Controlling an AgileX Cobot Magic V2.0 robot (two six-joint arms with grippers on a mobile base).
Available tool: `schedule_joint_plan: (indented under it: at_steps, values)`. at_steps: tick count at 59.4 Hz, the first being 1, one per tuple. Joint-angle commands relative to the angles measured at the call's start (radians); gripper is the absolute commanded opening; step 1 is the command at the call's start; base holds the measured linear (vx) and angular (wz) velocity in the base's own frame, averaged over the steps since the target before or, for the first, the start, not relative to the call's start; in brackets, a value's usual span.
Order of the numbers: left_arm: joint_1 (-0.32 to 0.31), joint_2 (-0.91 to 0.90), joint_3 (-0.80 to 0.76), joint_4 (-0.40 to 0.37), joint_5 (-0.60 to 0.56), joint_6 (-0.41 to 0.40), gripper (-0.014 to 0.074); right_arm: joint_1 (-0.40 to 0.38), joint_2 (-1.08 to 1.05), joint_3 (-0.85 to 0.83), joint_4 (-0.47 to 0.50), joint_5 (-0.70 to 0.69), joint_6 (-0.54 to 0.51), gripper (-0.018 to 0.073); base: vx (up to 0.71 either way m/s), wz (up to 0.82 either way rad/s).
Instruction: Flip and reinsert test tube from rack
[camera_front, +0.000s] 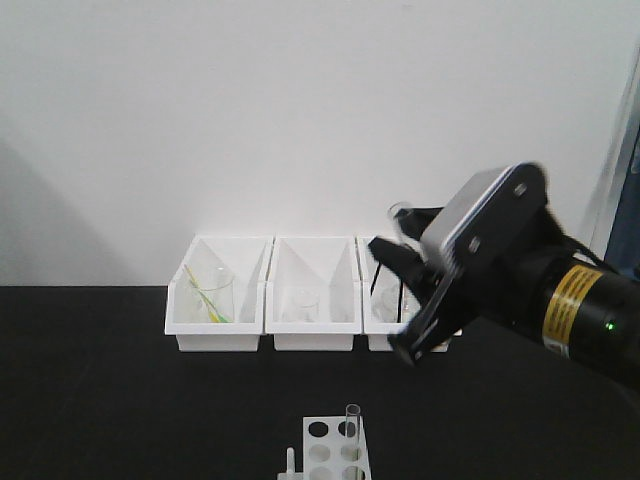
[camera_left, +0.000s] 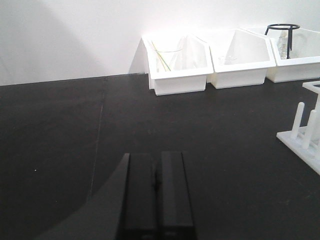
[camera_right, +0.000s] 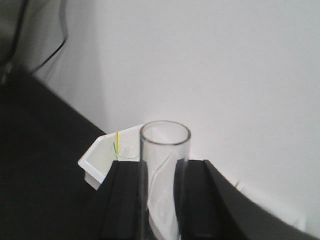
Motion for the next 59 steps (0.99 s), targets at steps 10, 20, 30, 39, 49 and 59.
schedule_joint_plan:
  at_steps: [10,20,30,39,49,59]
  values:
    - [0.000,-0.007,-0.004,-0.005,-0.080,-0.009,-0.0006,-0.006,-0.022,0.036,0.268,-0.012,0.084,-0.0011,0.00,0.00]
    - [0.000,-0.007,-0.004,-0.005,-0.080,-0.009,-0.0006,-0.030,-0.005,0.256,0.282,-0.489,-0.036,-0.0011,0.00,0.00]
    - [0.000,-0.007,-0.004,-0.005,-0.080,-0.009,-0.0006,-0.035,0.090,0.404,0.333,-0.851,-0.359,-0.0011,0.00,0.00]
    - [0.000,-0.007,-0.004,-0.005,-0.080,-0.009,-0.0006,-0.035,0.180,0.404,0.318,-0.928,-0.388,-0.0011,0.00,0.00]
    - [0.000,-0.007,-0.004,-0.005,-0.080,-0.009,-0.0006,-0.035,0.238,0.404,0.322,-1.048,-0.380,-0.0011,0.00,0.00]
    - [0.000,-0.007,-0.004,-0.005,-0.080,-0.009,-0.0006,-0.034,0.269,0.395,0.314,-1.069,-0.379,-0.0011,0.00,0.00]
